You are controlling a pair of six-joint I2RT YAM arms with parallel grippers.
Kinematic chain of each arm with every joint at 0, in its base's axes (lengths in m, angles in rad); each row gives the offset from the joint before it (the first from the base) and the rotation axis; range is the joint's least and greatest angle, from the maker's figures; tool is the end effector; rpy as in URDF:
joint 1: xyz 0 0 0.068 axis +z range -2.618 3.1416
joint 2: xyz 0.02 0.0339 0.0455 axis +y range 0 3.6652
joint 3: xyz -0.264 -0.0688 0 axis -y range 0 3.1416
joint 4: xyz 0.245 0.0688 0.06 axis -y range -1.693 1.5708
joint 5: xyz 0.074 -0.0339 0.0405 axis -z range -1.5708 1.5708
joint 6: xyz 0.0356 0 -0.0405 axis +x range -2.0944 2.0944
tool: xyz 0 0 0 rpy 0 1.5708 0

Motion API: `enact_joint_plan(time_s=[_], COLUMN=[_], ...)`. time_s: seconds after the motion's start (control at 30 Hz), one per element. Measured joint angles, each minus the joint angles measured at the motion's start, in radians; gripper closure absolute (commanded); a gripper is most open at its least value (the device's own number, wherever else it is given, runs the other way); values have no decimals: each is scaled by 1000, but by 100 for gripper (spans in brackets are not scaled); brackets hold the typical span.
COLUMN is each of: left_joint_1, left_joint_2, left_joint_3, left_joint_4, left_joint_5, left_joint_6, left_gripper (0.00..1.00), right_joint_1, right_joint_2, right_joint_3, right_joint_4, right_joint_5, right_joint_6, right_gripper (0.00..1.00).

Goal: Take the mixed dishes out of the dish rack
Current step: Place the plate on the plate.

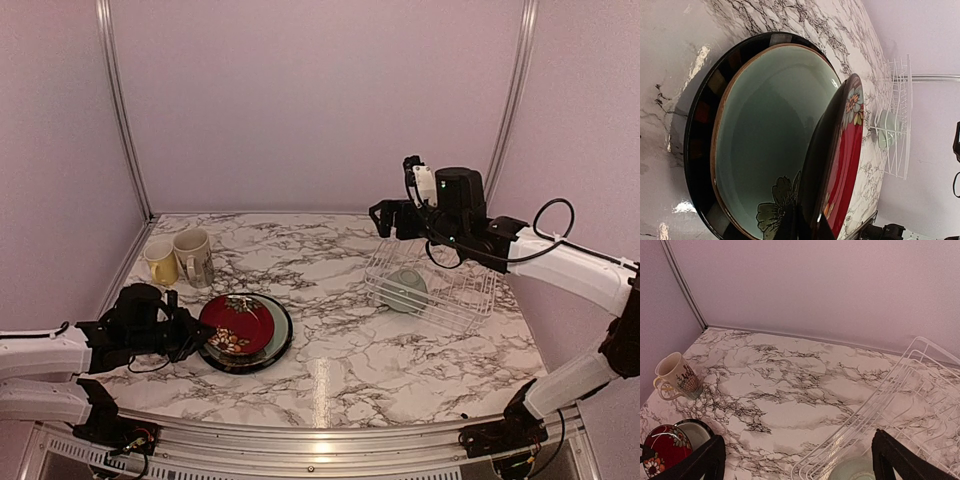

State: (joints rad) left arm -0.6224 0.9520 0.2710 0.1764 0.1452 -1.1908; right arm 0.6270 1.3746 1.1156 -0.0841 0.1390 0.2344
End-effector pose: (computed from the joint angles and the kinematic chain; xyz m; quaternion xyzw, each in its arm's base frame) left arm 0.1519 -0.1153 0.1681 -0.2055 0.8348 -0.4376 0.2633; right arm 0.2650 0.1859 0.3309 -0.1198 0.8076 0.1883 0.5458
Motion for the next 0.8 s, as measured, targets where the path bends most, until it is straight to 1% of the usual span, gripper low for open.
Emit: enact_joint_plan(time_s=[0.13, 0.23, 0.47, 0.53, 0.6, 0.73, 0.77, 0.8], left_joint_1=[0, 0, 0, 0, 0, 0, 0, 0], left_joint_2=[52, 95, 171, 186, 199, 209, 209, 209], left_joint_3=[0, 0, 9, 11, 13, 22, 23, 23], left_joint_4=[26, 46, 97, 114, 127, 133, 132, 129], left_joint_5=[2, 3, 11, 12, 13, 12, 11, 10], left_joint_6=[-16, -18, -18, -18, -21, -21, -19, -16], left_gripper=[100, 95, 93, 91, 86, 84, 79, 77], right_joint_1=[-4, -4, -6, -10, -13, -15, -15, -15], right_joint_2=[0, 0, -2, -3, -3, -3, -3, -3], right_joint_3=[0, -2, -26, -30, -31, -31, -31, -31], right_joint_4=[0, 0, 1, 1, 1, 1, 1, 1], right_joint_5=[-3, -6, -8, -8, -9, -12, -14, -15], right_joint_6=[0, 0, 0, 0, 0, 0, 0, 0], right_gripper=[2, 2, 2, 2, 2, 2, 2, 2])
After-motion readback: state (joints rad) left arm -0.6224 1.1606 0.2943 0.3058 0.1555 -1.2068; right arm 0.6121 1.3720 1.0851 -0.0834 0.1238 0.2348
